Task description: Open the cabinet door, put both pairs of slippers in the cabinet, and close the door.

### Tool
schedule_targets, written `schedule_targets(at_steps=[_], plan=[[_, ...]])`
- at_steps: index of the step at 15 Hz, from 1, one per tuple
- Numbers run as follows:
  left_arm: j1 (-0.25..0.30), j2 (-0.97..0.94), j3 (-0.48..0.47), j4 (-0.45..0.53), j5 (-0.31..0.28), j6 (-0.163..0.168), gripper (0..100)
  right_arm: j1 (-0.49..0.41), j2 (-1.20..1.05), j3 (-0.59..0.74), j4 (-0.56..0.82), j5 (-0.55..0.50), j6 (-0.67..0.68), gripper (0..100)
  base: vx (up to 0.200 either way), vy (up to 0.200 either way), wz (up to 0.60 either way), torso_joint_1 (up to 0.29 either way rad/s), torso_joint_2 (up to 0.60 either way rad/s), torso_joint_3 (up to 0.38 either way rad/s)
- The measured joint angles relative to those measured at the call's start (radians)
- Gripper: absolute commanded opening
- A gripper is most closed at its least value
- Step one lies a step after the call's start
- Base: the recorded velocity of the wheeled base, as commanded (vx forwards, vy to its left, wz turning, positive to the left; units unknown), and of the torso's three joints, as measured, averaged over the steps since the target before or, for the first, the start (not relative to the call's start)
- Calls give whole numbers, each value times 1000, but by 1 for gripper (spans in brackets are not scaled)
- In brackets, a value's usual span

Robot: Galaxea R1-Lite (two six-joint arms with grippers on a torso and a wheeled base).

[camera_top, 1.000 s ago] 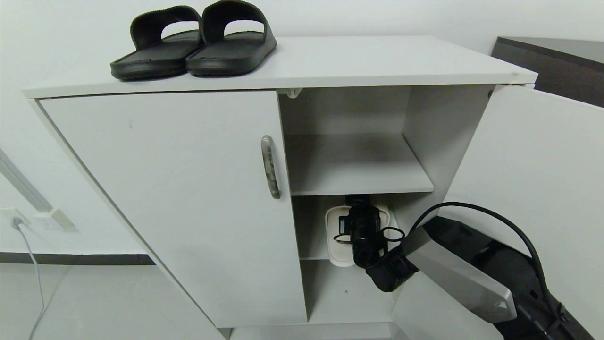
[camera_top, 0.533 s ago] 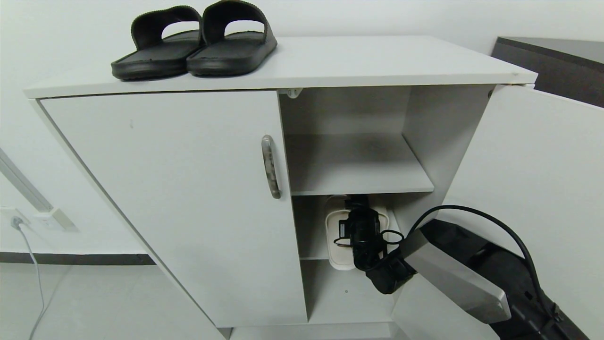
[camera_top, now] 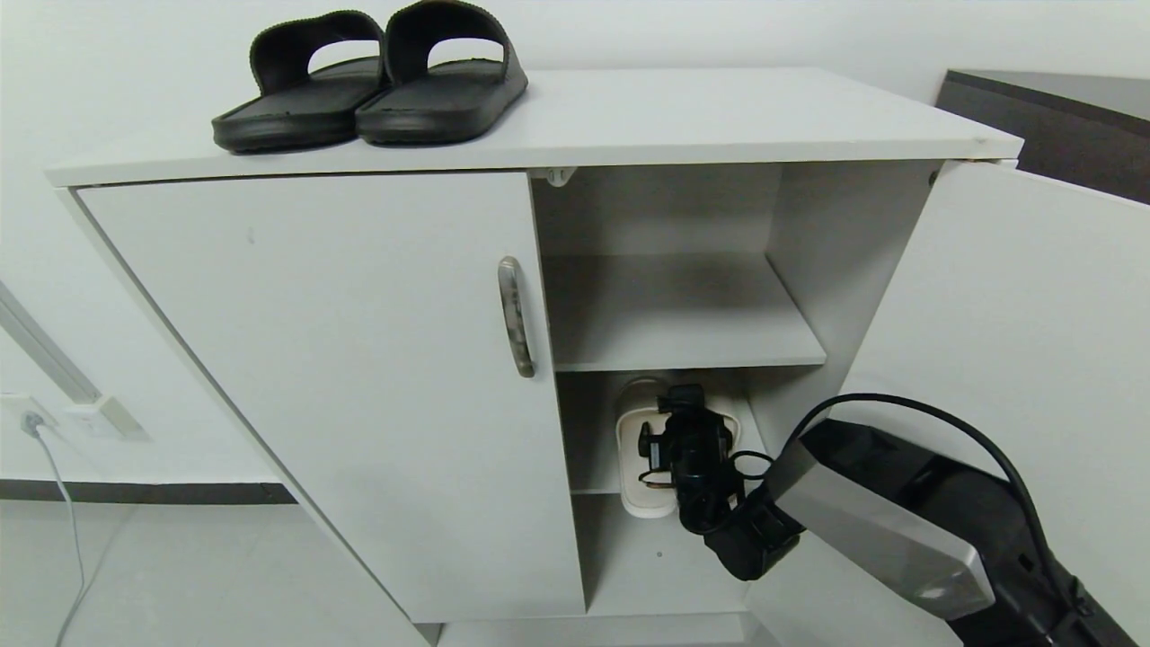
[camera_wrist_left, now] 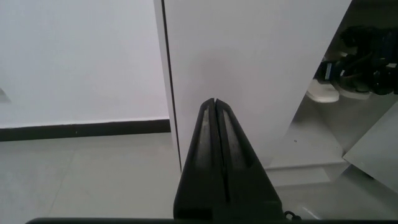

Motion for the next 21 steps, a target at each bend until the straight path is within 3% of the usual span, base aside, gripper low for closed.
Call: schedule_targets(at_steps=[3,12,19,21], plan=[[0,0,0,0,0,0,0,19,-60,128,-54,-6,2,100,0,0,0,0,0,0],[-1,0,0,0,-1,0,0,145,-320,695,-303,-13,33,100,0,0,0,0,0,0],[-1,0,0,0,0,-1,0,164,-379,740,-303,-13,56,100,0,0,0,0,0,0],[-1,0,0,0,0,-1,0,164,-382,741,-304,-14,56,100,-200,0,0,0,2,2]])
